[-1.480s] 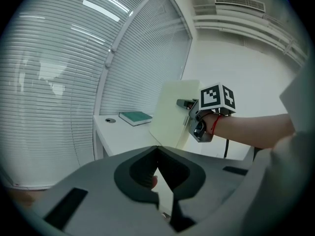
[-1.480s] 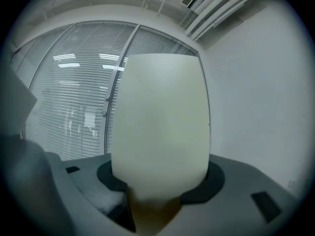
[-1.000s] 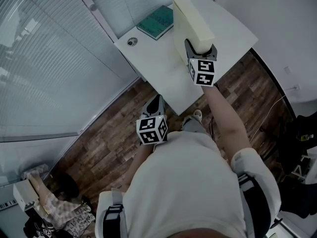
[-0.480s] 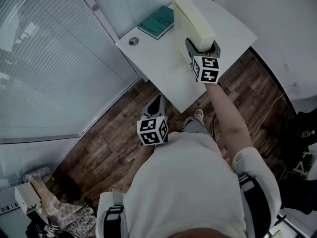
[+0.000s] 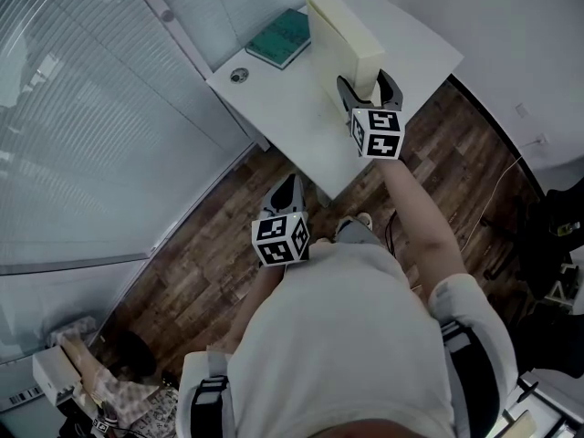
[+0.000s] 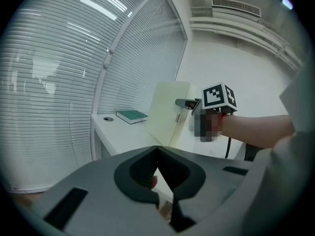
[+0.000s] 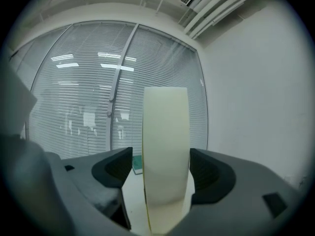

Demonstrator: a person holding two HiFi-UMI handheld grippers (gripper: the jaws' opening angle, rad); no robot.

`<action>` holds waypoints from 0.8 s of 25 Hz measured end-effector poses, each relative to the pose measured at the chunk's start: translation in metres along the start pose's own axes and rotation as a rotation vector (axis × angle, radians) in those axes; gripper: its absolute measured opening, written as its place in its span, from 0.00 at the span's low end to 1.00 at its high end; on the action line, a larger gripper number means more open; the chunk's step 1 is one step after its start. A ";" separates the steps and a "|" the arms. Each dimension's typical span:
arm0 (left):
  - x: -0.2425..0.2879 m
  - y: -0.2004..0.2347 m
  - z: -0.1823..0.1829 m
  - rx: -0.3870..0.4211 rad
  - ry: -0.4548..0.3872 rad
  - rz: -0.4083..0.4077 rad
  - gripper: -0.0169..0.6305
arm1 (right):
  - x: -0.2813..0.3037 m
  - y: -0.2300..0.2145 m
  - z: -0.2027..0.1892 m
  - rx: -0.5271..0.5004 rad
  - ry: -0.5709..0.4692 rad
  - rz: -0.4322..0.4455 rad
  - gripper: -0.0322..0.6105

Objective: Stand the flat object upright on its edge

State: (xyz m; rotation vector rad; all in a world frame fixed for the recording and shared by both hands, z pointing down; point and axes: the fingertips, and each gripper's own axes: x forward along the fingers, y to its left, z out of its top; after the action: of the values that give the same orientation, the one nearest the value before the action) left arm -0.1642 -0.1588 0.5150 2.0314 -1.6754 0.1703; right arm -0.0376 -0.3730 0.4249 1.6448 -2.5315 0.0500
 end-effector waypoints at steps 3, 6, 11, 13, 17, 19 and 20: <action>-0.002 -0.006 -0.001 0.002 -0.004 -0.008 0.05 | -0.013 -0.002 -0.006 0.000 0.008 -0.006 0.60; -0.004 -0.011 -0.003 0.006 -0.005 -0.013 0.05 | -0.024 -0.006 -0.013 0.014 0.017 -0.012 0.60; -0.009 -0.021 -0.007 0.007 -0.008 -0.011 0.05 | -0.046 -0.009 -0.025 0.066 0.035 -0.002 0.60; -0.011 -0.026 -0.008 0.004 -0.011 -0.007 0.05 | -0.057 -0.008 -0.029 0.080 0.039 0.014 0.60; -0.018 -0.039 -0.012 0.005 -0.010 0.004 0.05 | -0.085 -0.003 -0.029 0.119 0.035 0.083 0.58; -0.025 -0.049 -0.015 0.009 -0.012 0.009 0.05 | -0.103 -0.004 -0.025 0.130 0.021 0.103 0.41; -0.029 -0.053 -0.016 0.009 -0.015 0.013 0.05 | -0.112 -0.006 -0.023 0.136 0.014 0.107 0.33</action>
State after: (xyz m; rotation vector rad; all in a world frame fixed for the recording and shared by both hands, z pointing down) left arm -0.1170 -0.1196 0.5017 2.0336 -1.7000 0.1671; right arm 0.0143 -0.2716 0.4342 1.5461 -2.6564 0.2481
